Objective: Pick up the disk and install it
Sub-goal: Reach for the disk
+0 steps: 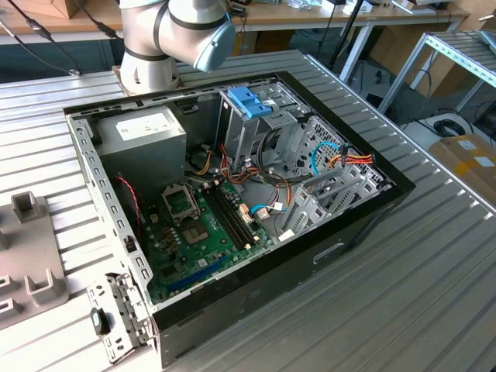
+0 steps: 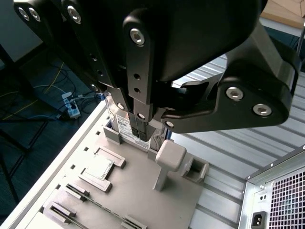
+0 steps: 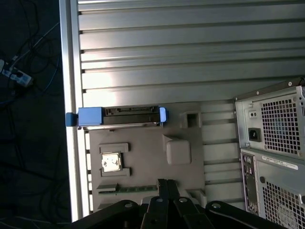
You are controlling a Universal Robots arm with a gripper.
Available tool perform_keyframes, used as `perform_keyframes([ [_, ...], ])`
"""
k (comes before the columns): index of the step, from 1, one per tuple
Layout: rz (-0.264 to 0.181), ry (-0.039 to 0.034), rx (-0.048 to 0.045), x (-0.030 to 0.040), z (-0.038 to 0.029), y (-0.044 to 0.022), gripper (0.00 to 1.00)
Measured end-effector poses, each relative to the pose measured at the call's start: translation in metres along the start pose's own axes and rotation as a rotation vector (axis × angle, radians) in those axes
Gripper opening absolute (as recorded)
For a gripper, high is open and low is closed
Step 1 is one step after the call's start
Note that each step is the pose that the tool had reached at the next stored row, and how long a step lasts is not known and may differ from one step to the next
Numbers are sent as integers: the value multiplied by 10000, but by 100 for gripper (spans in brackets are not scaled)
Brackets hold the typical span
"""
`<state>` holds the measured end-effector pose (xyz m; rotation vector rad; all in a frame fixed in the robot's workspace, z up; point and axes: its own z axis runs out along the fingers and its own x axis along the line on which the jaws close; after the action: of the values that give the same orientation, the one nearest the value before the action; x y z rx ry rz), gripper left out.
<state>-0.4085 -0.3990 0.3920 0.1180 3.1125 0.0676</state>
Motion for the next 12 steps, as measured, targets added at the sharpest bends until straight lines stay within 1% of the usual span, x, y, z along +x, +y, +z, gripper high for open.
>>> perform_keyframes([
  [5, 0, 0, 0, 21, 0, -2, 10],
  [12, 0, 0, 0, 83, -2, -6, 10],
])
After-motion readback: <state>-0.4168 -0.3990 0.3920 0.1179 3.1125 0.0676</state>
